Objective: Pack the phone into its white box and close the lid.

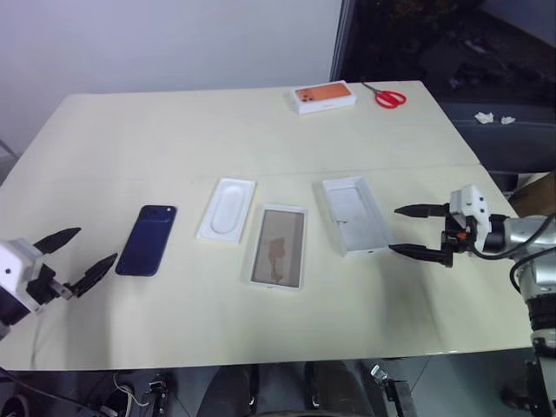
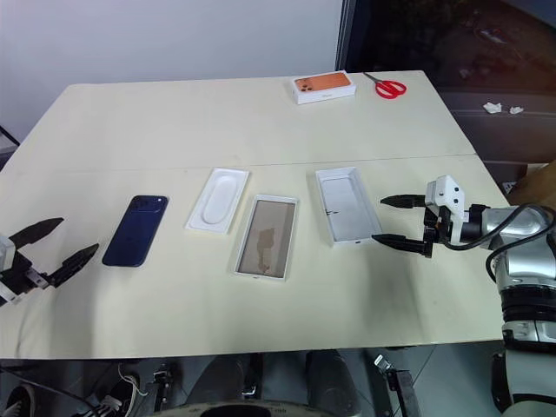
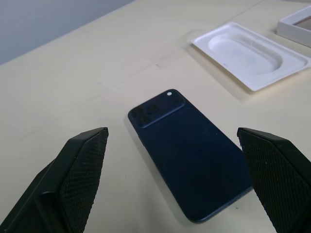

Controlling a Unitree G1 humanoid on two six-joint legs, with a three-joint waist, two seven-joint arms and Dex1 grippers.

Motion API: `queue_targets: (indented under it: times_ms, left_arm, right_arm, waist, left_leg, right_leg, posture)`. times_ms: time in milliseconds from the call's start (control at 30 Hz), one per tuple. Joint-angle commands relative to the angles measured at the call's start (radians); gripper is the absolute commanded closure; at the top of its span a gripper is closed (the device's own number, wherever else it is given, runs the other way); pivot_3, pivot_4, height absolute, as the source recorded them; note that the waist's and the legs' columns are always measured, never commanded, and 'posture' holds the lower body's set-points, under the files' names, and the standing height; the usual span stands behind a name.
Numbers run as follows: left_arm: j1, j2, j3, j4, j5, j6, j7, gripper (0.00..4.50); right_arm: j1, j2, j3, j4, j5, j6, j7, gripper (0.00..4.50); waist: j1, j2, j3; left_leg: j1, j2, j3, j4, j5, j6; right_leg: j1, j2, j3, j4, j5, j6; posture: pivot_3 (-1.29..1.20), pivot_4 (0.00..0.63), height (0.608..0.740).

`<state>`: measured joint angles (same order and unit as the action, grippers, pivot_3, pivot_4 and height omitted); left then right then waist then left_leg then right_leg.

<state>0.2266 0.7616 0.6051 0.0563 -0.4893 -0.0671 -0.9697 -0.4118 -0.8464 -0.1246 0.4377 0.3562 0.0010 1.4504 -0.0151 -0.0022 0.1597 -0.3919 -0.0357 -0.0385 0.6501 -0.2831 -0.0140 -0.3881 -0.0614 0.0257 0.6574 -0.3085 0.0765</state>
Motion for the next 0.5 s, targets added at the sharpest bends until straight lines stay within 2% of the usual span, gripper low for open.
queue_targets:
  times_ms: [33,500]
  left_arm:
    - [-0.012,0.017,0.04,-0.005,-0.008,0.006,0.017,0.03]
    - [-0.013,0.013,0.036,-0.001,-0.005,0.004,0.018,0.03]
  right_arm:
    - [-0.007,-0.008,-0.017,-0.009,0.005,-0.015,-0.002,0.0]
    - [-0.038,-0.002,-0.006,0.03,-0.015,-0.036,0.0,0.0]
  waist:
    - [0.0,0.0,0.0]
    - [0.0,0.0,0.0]
  left_leg:
    - [0.0,0.0,0.0,0.0,0.0,0.0]
    - [0.0,0.0,0.0,0.0,0.0,0.0]
  right_leg:
    - [0.0,0.0,0.0,0.0,0.0,0.0]
    - [0.0,0.0,0.0,0.0,0.0,0.0]
  posture:
    - [0.0,0.15,0.74]
    - [0.0,0.15,0.74]
